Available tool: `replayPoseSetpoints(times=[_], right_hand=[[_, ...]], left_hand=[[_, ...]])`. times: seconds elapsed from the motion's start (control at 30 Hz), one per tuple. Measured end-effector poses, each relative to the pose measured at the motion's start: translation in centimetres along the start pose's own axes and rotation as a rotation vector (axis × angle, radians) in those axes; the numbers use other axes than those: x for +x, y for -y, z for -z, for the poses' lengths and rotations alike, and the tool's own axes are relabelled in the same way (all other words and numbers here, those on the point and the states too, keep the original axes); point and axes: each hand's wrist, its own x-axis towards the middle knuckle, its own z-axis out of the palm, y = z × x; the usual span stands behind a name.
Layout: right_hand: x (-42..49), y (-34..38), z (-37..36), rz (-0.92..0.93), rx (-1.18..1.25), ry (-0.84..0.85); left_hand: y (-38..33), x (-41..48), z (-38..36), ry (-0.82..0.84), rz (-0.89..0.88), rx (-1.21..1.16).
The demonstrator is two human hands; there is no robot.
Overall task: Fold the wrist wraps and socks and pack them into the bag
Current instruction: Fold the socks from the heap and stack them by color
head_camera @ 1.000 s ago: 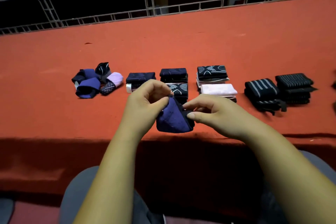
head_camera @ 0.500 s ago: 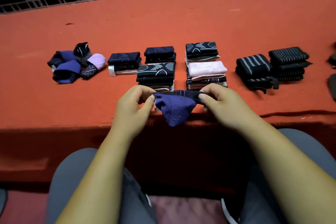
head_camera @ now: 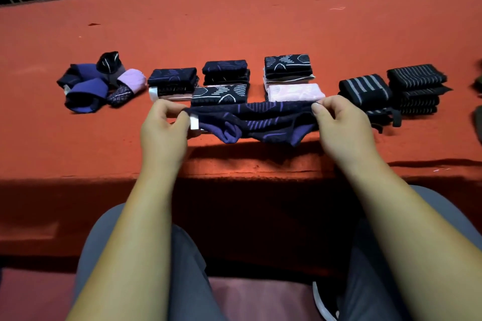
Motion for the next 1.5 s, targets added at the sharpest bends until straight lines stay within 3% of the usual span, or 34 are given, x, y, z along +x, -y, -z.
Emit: replayPoseSetpoints(times=[0.23, 0.33, 0.63, 0.77, 0.87, 1.03, 1.1, 1.3, 1.5], right_hand=[[-1.8, 0.4, 0.9, 0.067, 0.120, 0.462], [-2.5, 1.0, 0.6, 0.056, 0.098, 0.584], [-2.0, 0.6, -1.6, 0.218, -0.150, 0.390], [-1.7, 0.3, -1.3, 0.115, -0.085, 0.314], [-1.9, 0.5, -0.9, 0.088, -0.023, 0.353], [-2.2, 0.9, 0.4, 0.157, 0.083, 0.536], [-2.1, 1.0, 1.1, 0.152, 0.134, 0.597], [-2.6, 0.8, 1.4, 0.121, 0.124, 0.764], [-3.3, 2.4, -0.8, 0.242, -0.015, 0.674]], left_hand=[[-0.3, -1.3, -1.5, 0.213, 0.061, -0.264], [-0.1, -1.5, -1.6, 0.273, 0.060, -0.235], [0.9, -1.9, -0.9, 0.577, 0.142, -0.012], [1.5, -1.6, -0.1, 0.819, -0.027, 0.068], [2.1, -1.5, -0.6, 0.744, -0.074, 0.112], [1.1, -1.6, -1.5, 0.284, 0.252, -0.241], [1.1, -1.3, -1.3, 0.170, 0.350, -0.321], [0.7, -2.2, -1.6, 0.330, 0.467, -0.491], [-1.1, -2.7, -2.1, 0.399, 0.439, -0.484]])
